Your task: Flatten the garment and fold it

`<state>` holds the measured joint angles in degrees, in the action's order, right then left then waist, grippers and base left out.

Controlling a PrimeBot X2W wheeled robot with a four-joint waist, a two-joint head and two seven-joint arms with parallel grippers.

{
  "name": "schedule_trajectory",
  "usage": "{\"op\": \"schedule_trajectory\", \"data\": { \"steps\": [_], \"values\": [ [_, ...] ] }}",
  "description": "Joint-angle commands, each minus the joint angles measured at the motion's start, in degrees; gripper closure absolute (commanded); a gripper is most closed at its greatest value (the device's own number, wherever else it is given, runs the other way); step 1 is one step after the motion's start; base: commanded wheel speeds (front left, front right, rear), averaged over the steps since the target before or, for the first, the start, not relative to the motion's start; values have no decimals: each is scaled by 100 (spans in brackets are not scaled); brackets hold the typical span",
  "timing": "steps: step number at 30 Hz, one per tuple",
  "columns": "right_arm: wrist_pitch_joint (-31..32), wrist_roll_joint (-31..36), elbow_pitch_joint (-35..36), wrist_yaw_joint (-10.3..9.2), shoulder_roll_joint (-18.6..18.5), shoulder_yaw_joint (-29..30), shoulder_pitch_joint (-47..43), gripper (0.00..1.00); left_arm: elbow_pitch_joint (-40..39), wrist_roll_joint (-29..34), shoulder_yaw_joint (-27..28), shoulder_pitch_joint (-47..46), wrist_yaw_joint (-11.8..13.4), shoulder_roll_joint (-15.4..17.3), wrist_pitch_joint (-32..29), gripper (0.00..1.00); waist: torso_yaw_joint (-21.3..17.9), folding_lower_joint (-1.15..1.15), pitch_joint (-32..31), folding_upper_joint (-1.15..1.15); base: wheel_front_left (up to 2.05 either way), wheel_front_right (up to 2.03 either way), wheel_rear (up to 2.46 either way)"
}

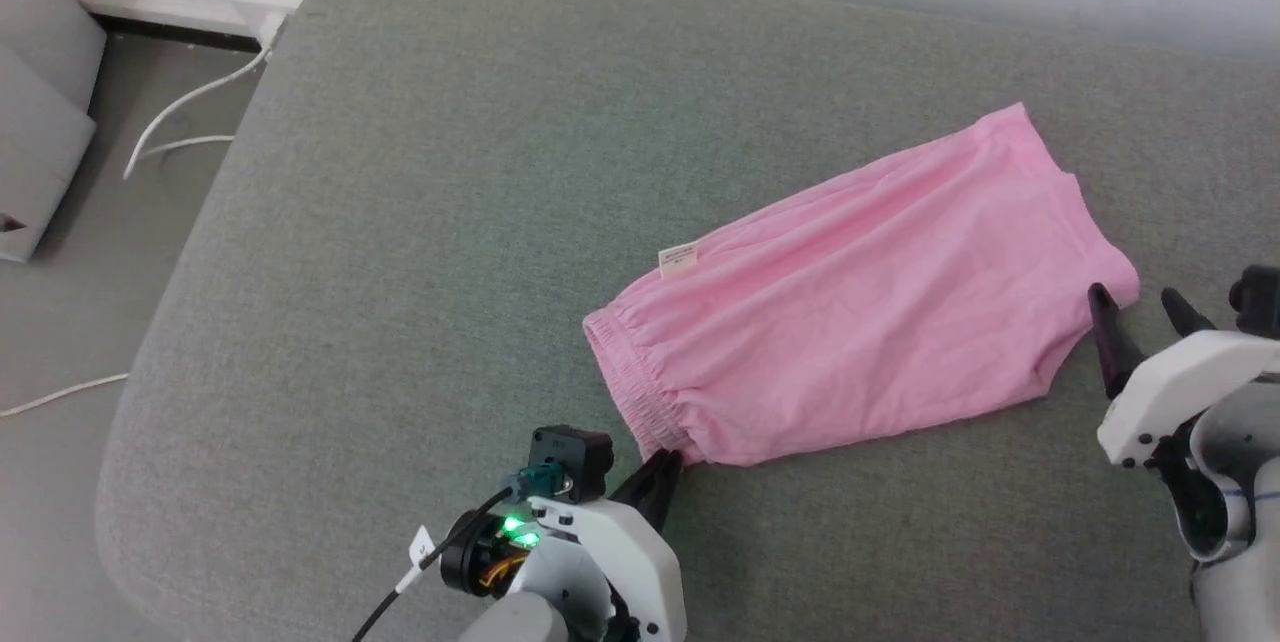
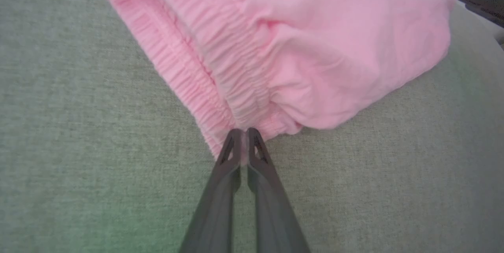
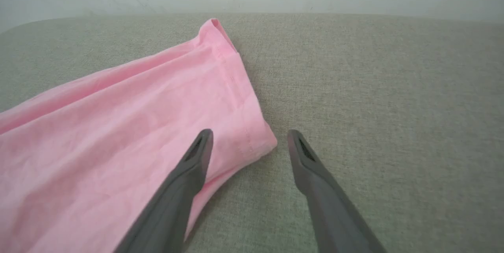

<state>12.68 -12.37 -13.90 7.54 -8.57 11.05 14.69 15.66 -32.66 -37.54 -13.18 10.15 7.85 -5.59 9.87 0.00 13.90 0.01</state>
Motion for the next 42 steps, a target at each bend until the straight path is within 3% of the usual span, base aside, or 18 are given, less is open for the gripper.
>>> {"op": "schedule_trajectory", "data": {
  "steps": [1,7,12,13,14,15,18,25,29,35,38,42],
  "values": [
    [97,113,-225,-5,8,77,199,0,92,-29,-48,-50,-25,-12,-20,100,47,0,43,-1,0,0,0],
    [816,290,-1143,-5,94,426,890,0,77,-15,-71,-139,-47,-24,35,100,141,0,193,-1,0,0,0],
    [1732,639,-1511,-5,123,583,1313,0,65,-8,-96,-191,-60,-32,68,100,197,0,312,-1,0,0,0],
    [1916,713,-1531,-5,118,573,1348,28,67,-7,-99,-199,-60,-33,76,100,205,0,324,-1,0,0,0],
    [2080,771,-1523,-5,114,550,1363,73,71,-10,-101,-205,-61,-36,84,100,214,0,330,-1,0,0,0],
    [2195,811,-1478,-5,112,535,1361,100,76,-15,-100,-208,-63,-37,95,100,222,0,328,-1,0,0,0],
    [2405,818,-1223,-5,125,470,1240,100,96,-21,-89,-214,-68,-12,135,100,224,0,275,-1,0,0,0],
    [2180,536,11,-5,263,549,505,100,-36,-50,-75,-152,-143,174,165,100,63,0,-28,-1,0,0,0],
    [2240,296,934,-5,423,483,-173,100,-360,-147,-67,-66,-292,451,-21,100,-168,0,-178,-1,0,0,0],
    [2338,28,2036,-5,557,490,-1206,100,-960,-225,-28,103,-294,979,-502,100,-541,0,-310,-1,0,0,0],
    [2219,-543,2092,-5,567,478,-1768,100,-1261,-334,44,298,-206,1254,-781,100,-762,0,-395,-1,0,0,0],
    [1941,-752,1672,-5,568,414,-2091,100,-1401,-473,68,524,-166,1411,-958,100,-933,0,-450,-1,0,0,0]
  ]
}}
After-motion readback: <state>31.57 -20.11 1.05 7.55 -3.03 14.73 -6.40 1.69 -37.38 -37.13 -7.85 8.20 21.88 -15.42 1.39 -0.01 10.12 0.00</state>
